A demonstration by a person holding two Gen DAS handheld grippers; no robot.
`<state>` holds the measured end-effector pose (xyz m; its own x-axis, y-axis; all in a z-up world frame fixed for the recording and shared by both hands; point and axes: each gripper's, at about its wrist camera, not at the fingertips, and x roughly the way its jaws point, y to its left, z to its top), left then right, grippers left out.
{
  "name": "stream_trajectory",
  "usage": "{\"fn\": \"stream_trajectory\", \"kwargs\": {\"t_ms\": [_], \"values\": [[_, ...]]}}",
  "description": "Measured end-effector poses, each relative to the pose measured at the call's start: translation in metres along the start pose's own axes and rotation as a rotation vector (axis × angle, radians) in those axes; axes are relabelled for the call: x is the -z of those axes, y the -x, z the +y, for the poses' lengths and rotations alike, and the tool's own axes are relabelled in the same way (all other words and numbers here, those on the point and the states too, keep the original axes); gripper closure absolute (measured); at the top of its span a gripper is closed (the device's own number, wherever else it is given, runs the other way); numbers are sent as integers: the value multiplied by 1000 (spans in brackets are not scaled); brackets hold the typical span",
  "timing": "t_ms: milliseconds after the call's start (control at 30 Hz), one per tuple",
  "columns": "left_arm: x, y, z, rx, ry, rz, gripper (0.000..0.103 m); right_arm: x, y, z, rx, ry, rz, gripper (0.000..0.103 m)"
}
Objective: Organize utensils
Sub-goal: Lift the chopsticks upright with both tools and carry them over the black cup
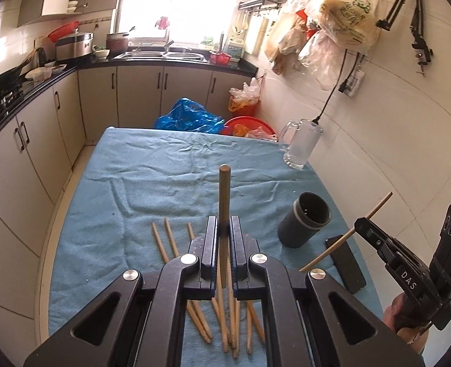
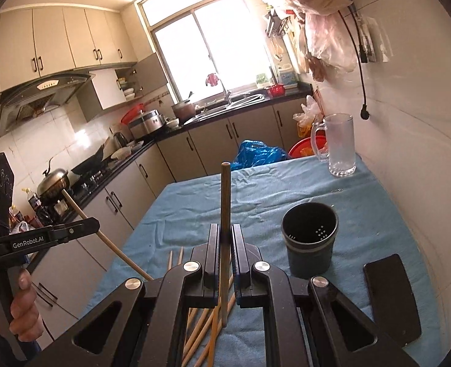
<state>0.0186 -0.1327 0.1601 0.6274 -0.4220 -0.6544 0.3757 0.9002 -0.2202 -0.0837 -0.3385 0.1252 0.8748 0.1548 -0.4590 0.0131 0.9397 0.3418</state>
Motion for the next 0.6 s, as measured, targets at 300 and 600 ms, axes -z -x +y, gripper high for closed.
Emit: {"fn": "stream_trajectory", "kwargs": {"t_ms": [300,600], "values": [[-21,0,-39,53,-50,-4,97,-16,26,-17,12,-35,-69,96],[-56,-5,-85,91,-99,-40,97,-45,51,-43,37,-72,-159,96]]}}
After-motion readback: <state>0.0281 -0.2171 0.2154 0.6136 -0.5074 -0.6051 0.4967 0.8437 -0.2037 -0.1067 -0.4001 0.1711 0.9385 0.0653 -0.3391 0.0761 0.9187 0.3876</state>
